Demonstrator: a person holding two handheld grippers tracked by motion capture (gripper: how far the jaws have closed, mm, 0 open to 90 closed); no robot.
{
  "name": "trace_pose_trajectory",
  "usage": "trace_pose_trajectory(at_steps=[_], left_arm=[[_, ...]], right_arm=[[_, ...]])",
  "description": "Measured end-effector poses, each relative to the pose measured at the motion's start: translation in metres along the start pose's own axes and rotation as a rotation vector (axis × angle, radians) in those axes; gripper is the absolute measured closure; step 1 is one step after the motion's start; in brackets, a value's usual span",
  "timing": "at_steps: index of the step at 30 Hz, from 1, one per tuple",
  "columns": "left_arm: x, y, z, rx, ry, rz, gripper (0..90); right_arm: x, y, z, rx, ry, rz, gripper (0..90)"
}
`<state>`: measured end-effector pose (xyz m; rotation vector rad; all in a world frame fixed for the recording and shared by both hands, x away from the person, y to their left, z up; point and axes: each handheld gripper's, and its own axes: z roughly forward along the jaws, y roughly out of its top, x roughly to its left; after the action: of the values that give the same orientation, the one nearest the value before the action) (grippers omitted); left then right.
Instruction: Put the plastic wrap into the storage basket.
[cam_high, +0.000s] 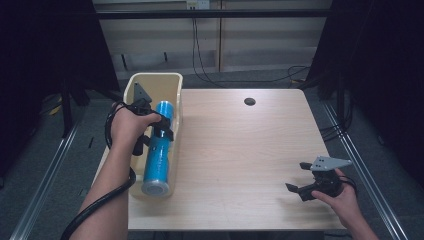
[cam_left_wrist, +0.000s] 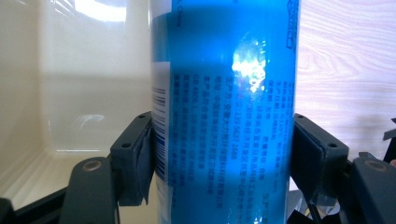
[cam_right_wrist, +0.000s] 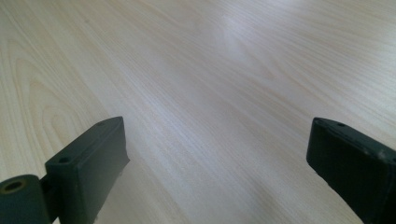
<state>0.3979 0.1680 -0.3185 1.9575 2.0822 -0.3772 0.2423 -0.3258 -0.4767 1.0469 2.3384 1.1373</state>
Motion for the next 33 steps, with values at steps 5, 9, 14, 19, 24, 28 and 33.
trace_pose_trajectory(at_steps=[5,9,14,19,24,28,33], left_arm=[[0.003,0.000,0.002,-0.002,0.006,0.007,32.1],[0.003,0.001,0.005,-0.013,0.011,-0.023,32.1],[0.006,0.002,0.007,-0.005,0.009,-0.016,32.1],[0.007,0.002,0.011,-0.004,0.016,-0.016,32.1],[0.007,0.002,0.013,-0.017,0.014,-0.042,32.1],[0.009,0.002,0.013,-0.008,0.012,-0.032,32.1],[0.012,0.002,0.012,0.002,0.001,-0.015,32.1]], right_arm=[[0.000,0.000,0.000,0.002,0.005,0.001,5.2],[0.000,0.000,0.000,0.001,0.003,-0.001,5.1],[0.000,0.000,0.000,0.003,0.004,0.000,5.1],[0.001,0.000,0.001,0.002,0.002,0.001,5.1],[0.001,0.000,0.001,0.001,0.005,0.002,5.1],[0.001,0.000,0.001,0.001,0.010,-0.001,5.1],[0.001,0.000,0.001,-0.002,0.009,-0.003,5.1]])
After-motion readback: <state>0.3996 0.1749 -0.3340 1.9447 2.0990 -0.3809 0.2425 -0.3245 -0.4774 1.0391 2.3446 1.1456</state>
